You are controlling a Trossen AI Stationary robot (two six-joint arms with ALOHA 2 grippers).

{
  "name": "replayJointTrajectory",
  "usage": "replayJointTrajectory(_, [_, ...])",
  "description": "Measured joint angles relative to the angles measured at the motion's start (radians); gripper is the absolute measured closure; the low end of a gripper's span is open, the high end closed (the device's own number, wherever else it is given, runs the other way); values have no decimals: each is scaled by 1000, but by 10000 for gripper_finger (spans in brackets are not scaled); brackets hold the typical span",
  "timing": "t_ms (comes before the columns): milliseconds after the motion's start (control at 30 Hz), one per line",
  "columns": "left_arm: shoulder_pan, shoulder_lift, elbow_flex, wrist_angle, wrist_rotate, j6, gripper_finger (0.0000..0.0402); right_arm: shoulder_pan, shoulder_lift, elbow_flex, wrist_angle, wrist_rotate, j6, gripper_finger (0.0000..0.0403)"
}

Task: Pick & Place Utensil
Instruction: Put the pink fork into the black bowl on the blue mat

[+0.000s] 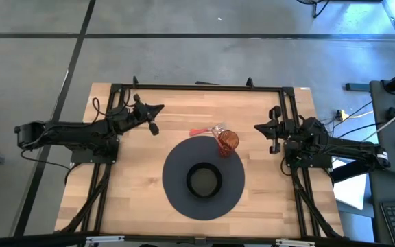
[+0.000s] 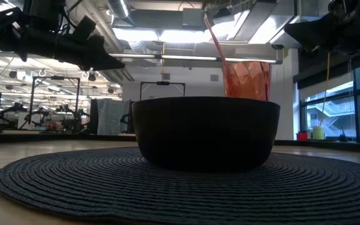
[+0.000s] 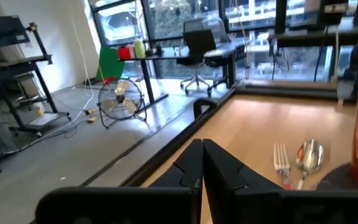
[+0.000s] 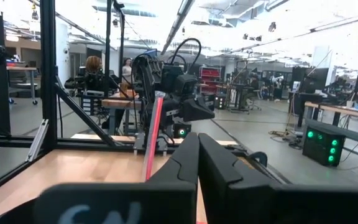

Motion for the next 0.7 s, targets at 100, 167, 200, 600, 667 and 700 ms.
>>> replayJointTrajectory(100, [0, 67, 0, 107, 44, -52, 400, 0, 0, 0, 4, 0, -12, 398])
replayJointTrajectory(167, [0, 125, 5, 163, 102, -86, 400, 0, 0, 0, 9, 0, -35, 398])
replayJointTrajectory(200, [0, 157, 19, 158, 128, -103, 399, 0, 0, 0, 17, 5, -48, 398])
replayJointTrajectory(600, [-41, 589, 382, -230, 176, -144, 396, 0, 0, 0, 59, 227, -57, 398])
replayJointTrajectory(667, [-50, 643, 460, -332, 176, -135, 390, 0, 0, 0, 59, 227, -61, 398])
replayJointTrajectory(700, [-53, 667, 501, -391, 178, -135, 386, 0, 0, 0, 58, 226, -61, 398])
